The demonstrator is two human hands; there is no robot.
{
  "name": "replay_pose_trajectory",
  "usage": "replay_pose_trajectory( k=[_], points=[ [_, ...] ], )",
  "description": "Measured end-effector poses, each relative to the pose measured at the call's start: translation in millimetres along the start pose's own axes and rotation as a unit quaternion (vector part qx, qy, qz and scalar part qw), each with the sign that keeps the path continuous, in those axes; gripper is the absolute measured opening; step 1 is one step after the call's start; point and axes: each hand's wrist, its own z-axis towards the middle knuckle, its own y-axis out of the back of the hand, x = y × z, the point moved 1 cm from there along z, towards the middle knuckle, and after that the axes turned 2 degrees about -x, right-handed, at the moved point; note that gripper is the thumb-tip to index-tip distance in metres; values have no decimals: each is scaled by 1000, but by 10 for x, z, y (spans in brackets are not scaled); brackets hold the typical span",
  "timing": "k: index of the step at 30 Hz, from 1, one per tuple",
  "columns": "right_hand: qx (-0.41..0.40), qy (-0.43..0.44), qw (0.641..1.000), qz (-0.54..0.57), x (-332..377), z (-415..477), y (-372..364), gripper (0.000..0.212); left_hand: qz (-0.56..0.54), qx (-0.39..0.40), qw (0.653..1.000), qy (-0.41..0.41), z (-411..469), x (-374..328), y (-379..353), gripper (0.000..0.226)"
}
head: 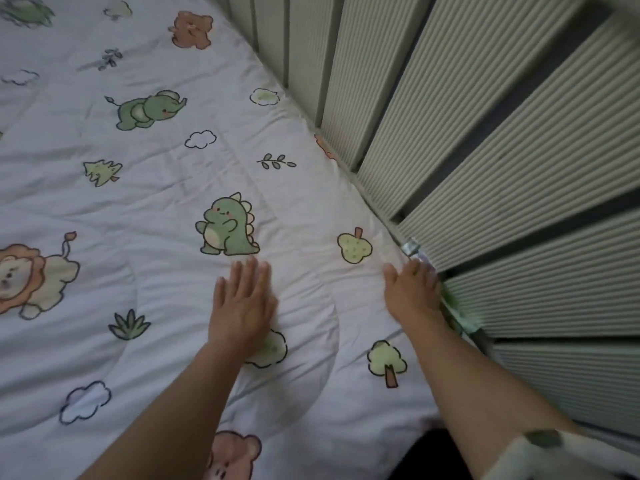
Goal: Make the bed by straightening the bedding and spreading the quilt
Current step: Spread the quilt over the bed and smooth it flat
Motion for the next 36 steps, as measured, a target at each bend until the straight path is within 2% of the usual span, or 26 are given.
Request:
replay_pose_trajectory(
  k=[1,2,4,6,8,12,14,17,18,19,21,22,24,25,26,31,33,34,35,36],
  points=[
    [-30,21,999,-7,15,-100,-8,68,3,1,1000,4,-44,-2,-17,82],
    [-72,77,994,-18,73,-254,-26,65,9,2,1000,3,-92,-11,-26,81],
    [-124,229,966,-5,213,-693,-82,64,14,8,1000,4,-227,-73,-54,80],
    [-109,332,937,-4,309,-1046,-257,65,14,3,1000,4,-339,-136,-63,80],
    [-63,343,937,-26,171,-1199,-390,64,16,-4,1000,4,-448,-214,-63,82],
    [-37,263,963,-54,-601,-1117,-538,68,11,11,1000,11,-700,-270,-159,72],
    [-43,162,984,-57,-970,-1050,-541,69,5,6,1000,15,-796,-254,-220,69],
    [31,-57,998,-6,-1244,-1060,-366,79,1,-2,1000,17,-975,-250,-279,61],
    [42,-99,994,0,-1213,-1085,-310,80,-2,-3,1000,17,-1013,-242,-292,60],
    [18,-90,996,-14,-1161,-1157,-260,78,-4,-7,1000,19,-1095,-267,-302,60],
    [-62,59,996,-4,-870,-1313,-244,72,-8,-7,1000,21,-1165,-289,-312,60],
    [-87,160,983,22,-714,-1424,-270,70,-12,-7,1000,26,-1206,-296,-320,60],
    [-83,337,938,14,-564,-1611,-454,66,-15,0,999,32,-1276,-315,-318,61],
    [-76,391,917,-24,-606,-1669,-583,65,-9,3,999,36,-1329,-307,-319,61],
    [-65,404,910,-69,-743,-1695,-695,64,-1,7,999,39,-1388,-293,-320,60],
    [-76,246,959,-121,-1470,-1619,-784,65,29,31,997,57,-1646,-138,-311,61],
    [-71,87,993,-23,-1485,-1645,-661,64,13,36,997,61,-1761,-115,-323,62],
    [-85,-10,995,52,-1495,-1670,-614,62,2,37,997,61,-1813,-128,-332,62],
    [-84,-111,982,131,-1516,-1661,-613,58,-3,36,998,58,-1850,-153,-325,62],
    [-42,-206,955,211,-1509,-1657,-623,54,-3,36,998,53,-1862,-177,-324,62]
  ],
)
